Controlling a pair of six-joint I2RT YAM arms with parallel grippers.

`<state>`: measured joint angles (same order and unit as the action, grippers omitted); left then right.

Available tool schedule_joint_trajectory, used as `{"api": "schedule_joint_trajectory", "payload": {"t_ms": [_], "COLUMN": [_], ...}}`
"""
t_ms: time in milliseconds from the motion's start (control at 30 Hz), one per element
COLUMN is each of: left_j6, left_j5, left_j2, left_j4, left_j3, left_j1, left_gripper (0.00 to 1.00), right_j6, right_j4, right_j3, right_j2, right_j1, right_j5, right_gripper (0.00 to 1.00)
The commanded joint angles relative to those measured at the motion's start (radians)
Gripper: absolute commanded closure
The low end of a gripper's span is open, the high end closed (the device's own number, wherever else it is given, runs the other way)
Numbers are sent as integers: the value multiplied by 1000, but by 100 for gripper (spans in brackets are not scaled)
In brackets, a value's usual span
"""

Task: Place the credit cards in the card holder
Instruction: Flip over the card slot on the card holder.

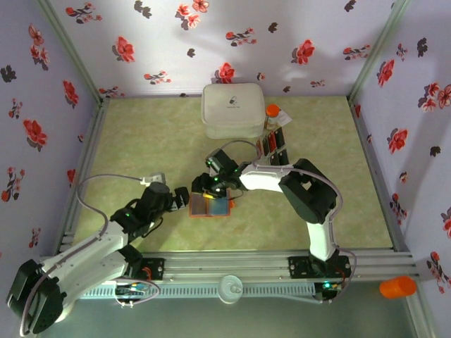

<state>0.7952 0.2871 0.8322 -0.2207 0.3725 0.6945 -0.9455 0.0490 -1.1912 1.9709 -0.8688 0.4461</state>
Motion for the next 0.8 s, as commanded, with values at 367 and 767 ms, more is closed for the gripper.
{"api": "schedule_joint_trajectory", "payload": {"t_ms": [367,767], "left_j6": [-11,-6], "left_j5": [-114,-121], "left_j2": [169,337], "left_j4": [123,183], "left_j3": [12,40], "left_j1": [-5,23], "left_gripper": [4,3], "right_j6": [-19,211], "right_j4": [-61,259], "right_j3": [76,143], "right_j2": [-87,-288], "right_j1": [61,90], "right_j5": [24,-165], "right_gripper": [47,48]}}
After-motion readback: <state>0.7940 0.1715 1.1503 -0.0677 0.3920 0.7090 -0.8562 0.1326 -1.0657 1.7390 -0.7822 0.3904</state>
